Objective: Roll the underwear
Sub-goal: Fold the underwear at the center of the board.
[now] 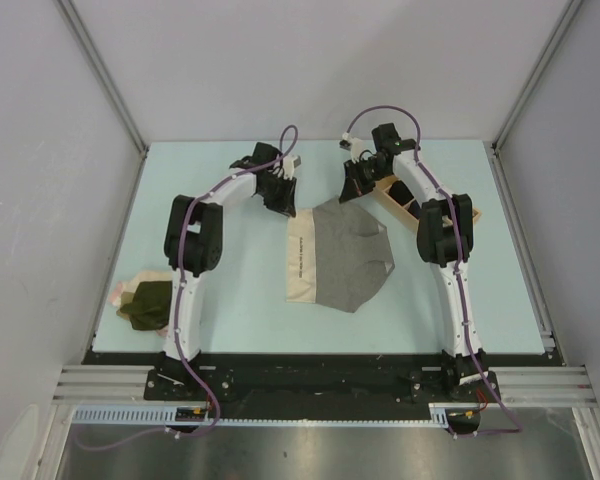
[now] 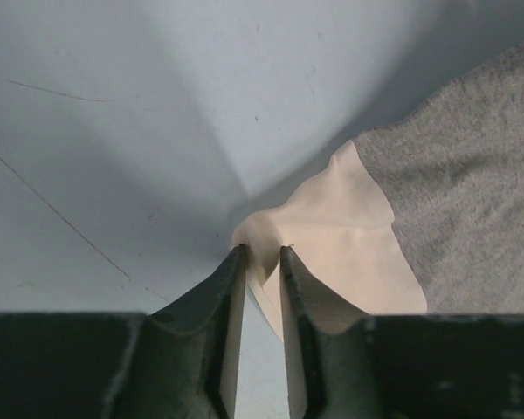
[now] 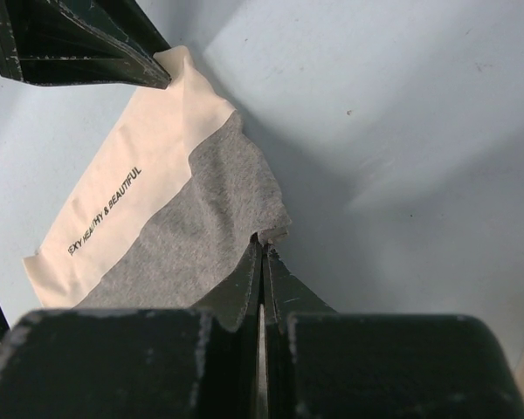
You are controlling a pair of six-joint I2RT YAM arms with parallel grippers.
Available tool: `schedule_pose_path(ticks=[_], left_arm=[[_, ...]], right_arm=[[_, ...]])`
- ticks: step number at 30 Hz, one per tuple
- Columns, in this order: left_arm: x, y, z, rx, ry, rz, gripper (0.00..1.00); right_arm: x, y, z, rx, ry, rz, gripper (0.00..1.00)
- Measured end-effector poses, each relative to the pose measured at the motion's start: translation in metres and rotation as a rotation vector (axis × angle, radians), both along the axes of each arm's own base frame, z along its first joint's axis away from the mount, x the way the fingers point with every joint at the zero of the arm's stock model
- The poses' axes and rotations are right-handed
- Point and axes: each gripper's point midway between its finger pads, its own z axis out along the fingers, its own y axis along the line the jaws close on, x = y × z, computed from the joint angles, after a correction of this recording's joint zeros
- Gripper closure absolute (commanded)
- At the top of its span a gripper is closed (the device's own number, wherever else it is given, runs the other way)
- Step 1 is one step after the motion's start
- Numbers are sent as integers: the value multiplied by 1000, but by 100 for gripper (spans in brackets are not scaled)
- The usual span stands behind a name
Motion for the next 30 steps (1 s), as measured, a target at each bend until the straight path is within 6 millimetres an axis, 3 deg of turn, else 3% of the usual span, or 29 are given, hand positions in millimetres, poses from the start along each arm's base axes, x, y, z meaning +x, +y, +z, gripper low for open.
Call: schedule_pose_path(ticks=[7,14,18,24,30], left_arm=[[1,0,-2,26,-9,8,100],[9,-1,-1,11,-60,29,99],[-4,2,1,-5,-83,36,100],[-17,4,35,-60,-177,43,100],[-24,2,71,-122,-288,27,100]], right_arm=[[0,0,0,0,0,2,100],[-1,-1,0,4,1,6,100],[-1,-2,1,13,1,8,100],[-4,-8,4,34,12,3,100],[-10,-10,21,62,-10,11,100]])
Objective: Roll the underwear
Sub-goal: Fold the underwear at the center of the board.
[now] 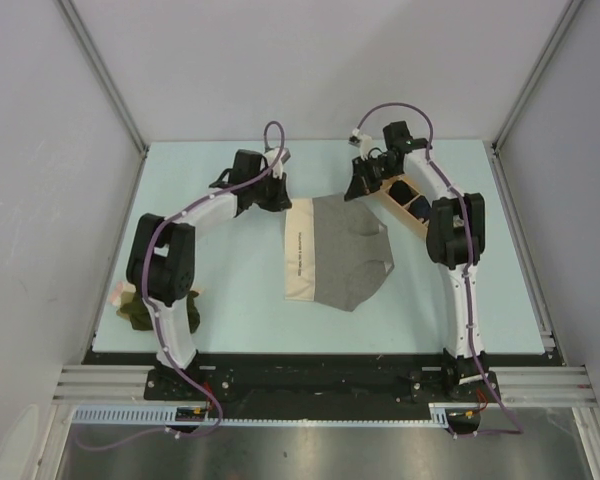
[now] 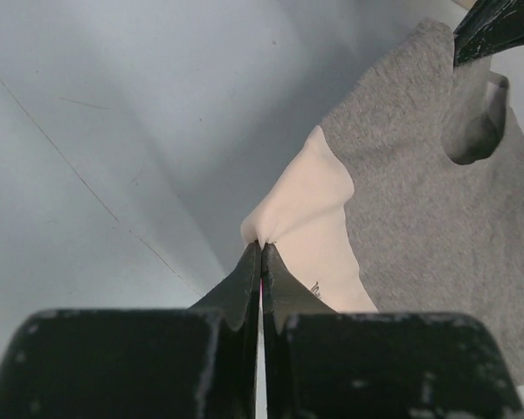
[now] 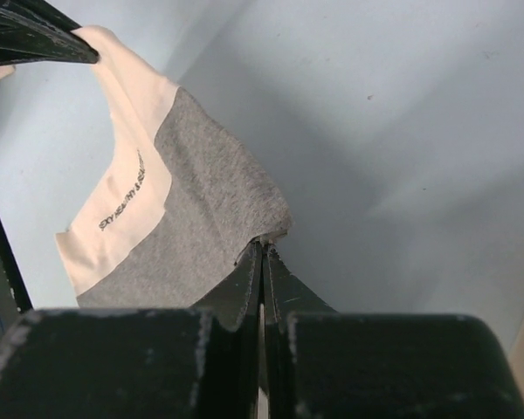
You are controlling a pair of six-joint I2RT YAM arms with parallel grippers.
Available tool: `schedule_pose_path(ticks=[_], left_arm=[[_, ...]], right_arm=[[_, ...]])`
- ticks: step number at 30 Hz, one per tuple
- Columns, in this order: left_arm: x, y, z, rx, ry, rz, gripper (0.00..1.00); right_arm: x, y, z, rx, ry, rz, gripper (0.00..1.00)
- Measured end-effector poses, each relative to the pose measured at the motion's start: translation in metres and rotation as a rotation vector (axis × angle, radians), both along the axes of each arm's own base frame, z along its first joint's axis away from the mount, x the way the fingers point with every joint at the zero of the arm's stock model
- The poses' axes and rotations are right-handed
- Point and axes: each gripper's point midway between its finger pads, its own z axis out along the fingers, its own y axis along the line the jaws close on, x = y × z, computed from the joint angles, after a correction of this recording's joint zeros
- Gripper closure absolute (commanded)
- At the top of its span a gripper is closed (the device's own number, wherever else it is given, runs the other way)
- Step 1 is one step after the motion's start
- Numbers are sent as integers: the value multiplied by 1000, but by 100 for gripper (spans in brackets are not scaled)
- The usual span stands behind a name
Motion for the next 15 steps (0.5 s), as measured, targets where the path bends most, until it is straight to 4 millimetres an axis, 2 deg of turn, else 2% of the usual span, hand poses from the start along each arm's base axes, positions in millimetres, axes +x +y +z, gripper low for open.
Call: schedule_pose_path(ticks=[3,7,11,15], left_arm=[[-6,-1,5,-18,-17,-14,100],[-19,0,2,-25,-5,-27,100],[-34,0,1,-25,8,-42,100],[-51,-5,13,-32,-11,-64,100]], right_arm=[[-8,-1,9,15,-10,12,100],[-22,0,20,37,-24,35,100],[-45,-1,27,51,-22,67,100],[-69,-2,32,53,-28,95,100]])
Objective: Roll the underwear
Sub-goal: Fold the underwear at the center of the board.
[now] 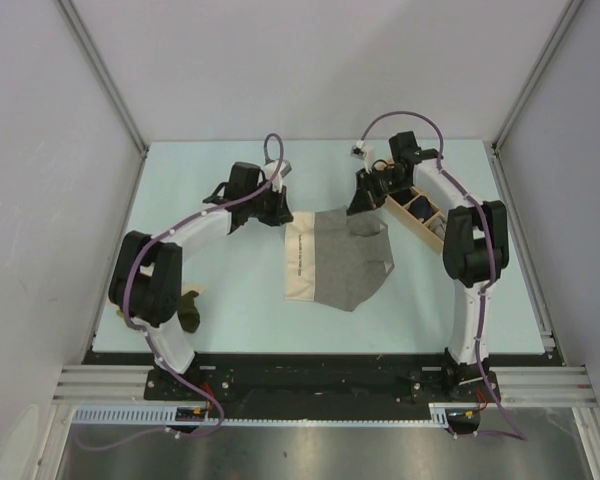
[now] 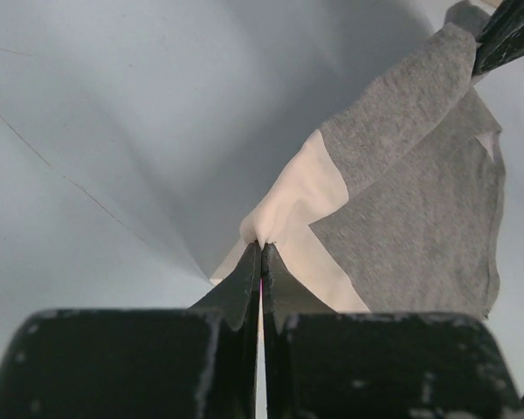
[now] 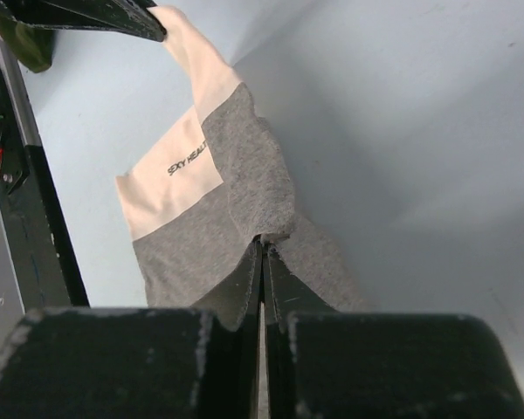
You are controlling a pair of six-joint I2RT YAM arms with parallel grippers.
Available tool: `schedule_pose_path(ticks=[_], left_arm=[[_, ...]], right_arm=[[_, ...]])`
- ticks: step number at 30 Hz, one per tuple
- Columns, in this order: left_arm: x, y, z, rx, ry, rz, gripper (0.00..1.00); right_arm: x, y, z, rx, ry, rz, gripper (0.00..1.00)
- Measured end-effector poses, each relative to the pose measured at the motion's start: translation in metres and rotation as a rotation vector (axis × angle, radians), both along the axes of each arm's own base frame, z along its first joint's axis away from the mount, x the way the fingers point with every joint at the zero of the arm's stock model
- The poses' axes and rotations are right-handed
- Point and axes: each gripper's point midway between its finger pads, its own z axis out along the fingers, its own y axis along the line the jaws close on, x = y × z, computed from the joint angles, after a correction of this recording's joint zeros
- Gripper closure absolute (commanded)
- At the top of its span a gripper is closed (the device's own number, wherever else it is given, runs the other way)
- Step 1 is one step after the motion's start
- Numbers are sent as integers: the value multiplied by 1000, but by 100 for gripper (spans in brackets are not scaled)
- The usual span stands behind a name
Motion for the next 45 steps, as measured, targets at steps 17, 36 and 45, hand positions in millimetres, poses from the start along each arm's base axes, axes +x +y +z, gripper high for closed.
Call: schedule_pose_path(ticks=[17,36,45], left_arm=[[-85,6,-10,18,50,-20,100],[-129,3,-23,-9,80,-5,100],[-134,0,-25,-18,87,-7,99]], right_arm=[[-77,5,6,-10,-7,99,100],[-125,13,-9,-38,36,175,100],[-136,12,-15,-61,39,186,100]])
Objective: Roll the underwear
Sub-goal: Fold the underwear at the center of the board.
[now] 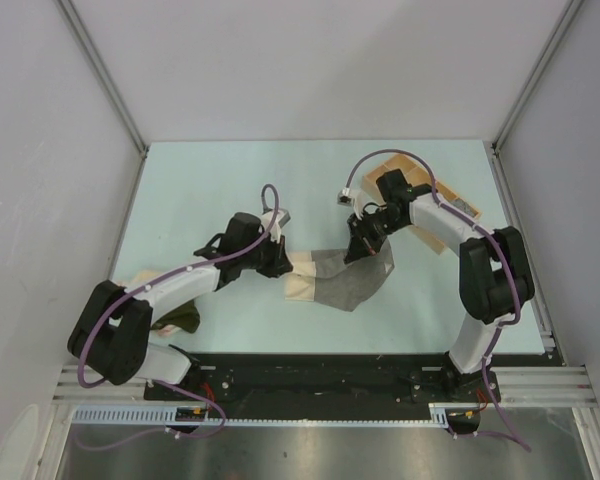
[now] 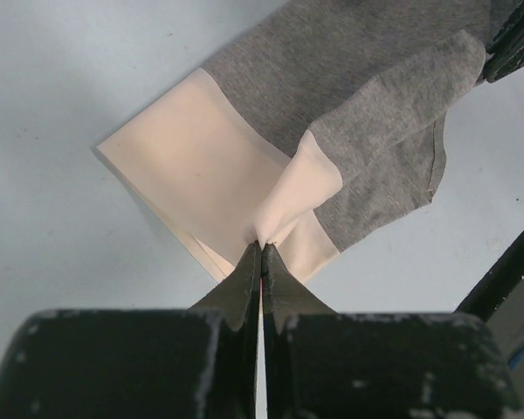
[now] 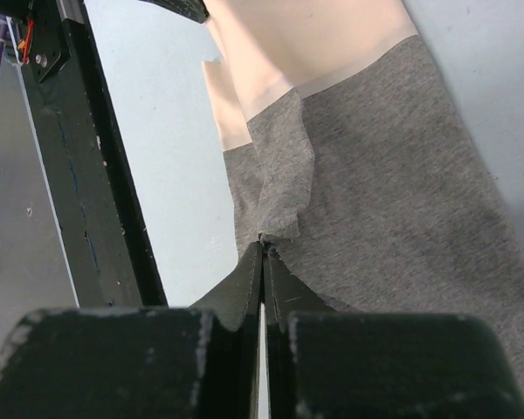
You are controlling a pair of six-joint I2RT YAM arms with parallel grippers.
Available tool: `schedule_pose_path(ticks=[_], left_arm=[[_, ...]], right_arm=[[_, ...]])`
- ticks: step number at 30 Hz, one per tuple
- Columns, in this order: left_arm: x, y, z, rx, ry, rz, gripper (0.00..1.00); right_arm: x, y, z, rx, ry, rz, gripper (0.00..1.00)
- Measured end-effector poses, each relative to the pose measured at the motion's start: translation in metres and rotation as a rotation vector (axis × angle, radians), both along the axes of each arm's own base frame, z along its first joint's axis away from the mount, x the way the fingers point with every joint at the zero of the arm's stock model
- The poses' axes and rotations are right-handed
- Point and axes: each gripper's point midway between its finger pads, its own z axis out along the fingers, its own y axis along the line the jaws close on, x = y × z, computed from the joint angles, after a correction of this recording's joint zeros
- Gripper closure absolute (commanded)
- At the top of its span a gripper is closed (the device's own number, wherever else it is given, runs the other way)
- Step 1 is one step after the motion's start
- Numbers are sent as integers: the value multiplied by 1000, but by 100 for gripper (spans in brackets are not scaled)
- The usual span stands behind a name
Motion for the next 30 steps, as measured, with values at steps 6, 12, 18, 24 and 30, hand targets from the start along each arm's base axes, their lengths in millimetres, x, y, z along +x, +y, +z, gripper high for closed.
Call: schedule_pose_path(ticks=[6,12,18,24,30], left_arm=[[-6,-2,-3,-3,9,-7,100],[-15,0,-10,1,26,-8,100],[-21,1,-15,1,45,-3,99],[-22,0,-16,-1,44,-4,100],[-26,2,-21,3,57,-2,100]], right_arm=[[-6,2,0,-8,-3,11,100],[-15,3,-5,-18,7,28,100],[-20,3,-10,-30,16,36,100],[-24,3,-14,-40,19,49,100],[-32,6,-18,-51,28,68,100]])
